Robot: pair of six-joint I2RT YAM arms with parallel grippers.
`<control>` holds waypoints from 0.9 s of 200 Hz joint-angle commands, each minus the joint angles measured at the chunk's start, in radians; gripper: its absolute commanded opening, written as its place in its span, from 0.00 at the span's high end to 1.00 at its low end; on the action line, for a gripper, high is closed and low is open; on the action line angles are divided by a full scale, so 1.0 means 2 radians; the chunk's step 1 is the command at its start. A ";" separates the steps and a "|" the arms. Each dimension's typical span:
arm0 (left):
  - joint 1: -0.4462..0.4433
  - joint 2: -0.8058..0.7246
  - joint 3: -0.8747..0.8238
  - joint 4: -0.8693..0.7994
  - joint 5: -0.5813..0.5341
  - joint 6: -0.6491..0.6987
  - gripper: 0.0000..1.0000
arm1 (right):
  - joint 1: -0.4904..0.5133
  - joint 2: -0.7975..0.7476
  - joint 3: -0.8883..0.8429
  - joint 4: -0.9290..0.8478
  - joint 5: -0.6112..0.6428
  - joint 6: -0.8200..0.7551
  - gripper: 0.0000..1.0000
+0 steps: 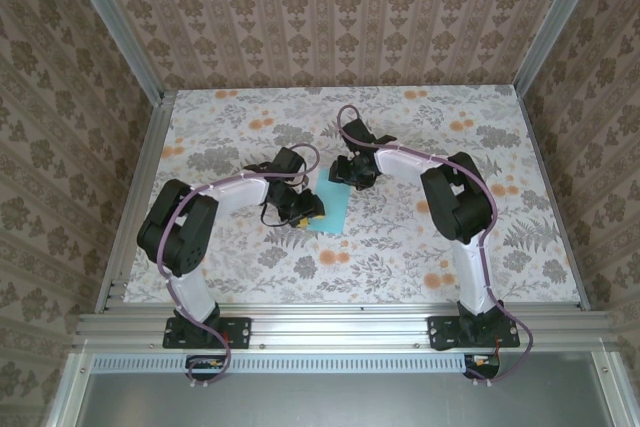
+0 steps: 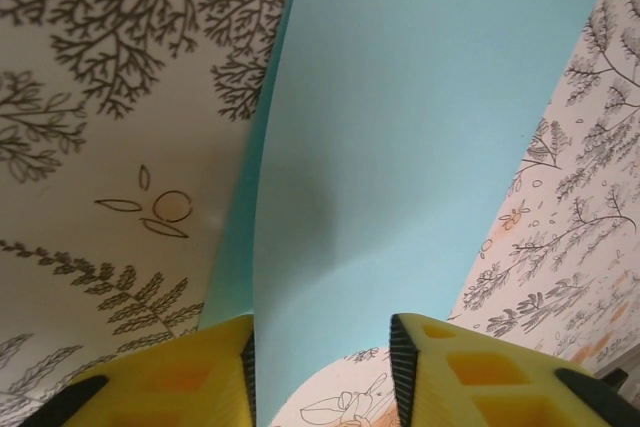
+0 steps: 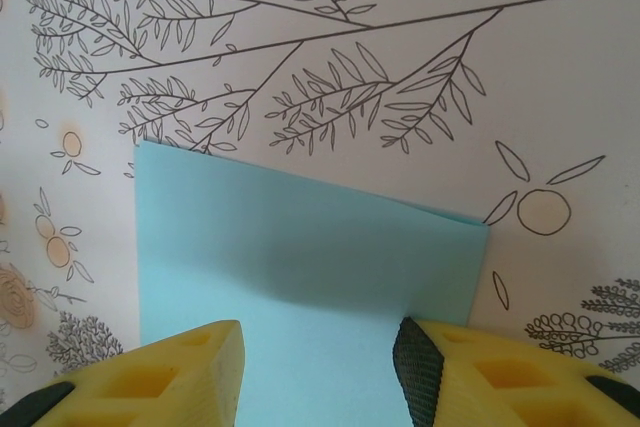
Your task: Fold a paper plane with a square sheet of paper (pick it up from the middle)
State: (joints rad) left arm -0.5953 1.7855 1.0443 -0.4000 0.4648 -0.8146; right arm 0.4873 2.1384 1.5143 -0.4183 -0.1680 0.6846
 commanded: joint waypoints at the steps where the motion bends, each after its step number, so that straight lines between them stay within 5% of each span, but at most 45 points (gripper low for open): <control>1: -0.003 0.011 0.018 0.000 0.003 0.000 0.67 | -0.007 0.013 -0.025 -0.005 -0.028 0.005 0.51; 79: -0.003 0.019 0.025 -0.026 -0.034 0.011 0.94 | -0.014 -0.068 -0.045 0.016 -0.120 -0.023 0.56; 149: -0.002 0.016 0.026 -0.024 -0.031 0.012 0.94 | -0.007 -0.059 -0.089 0.024 -0.138 -0.020 0.71; 180: -0.003 0.005 0.025 -0.013 -0.015 0.009 0.86 | -0.008 -0.042 -0.086 0.013 -0.132 -0.023 0.74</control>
State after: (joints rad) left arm -0.5953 1.8069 1.0752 -0.4198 0.4122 -0.8066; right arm 0.4675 2.0209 1.3457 -0.3664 -0.4206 0.6525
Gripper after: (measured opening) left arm 0.102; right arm 0.272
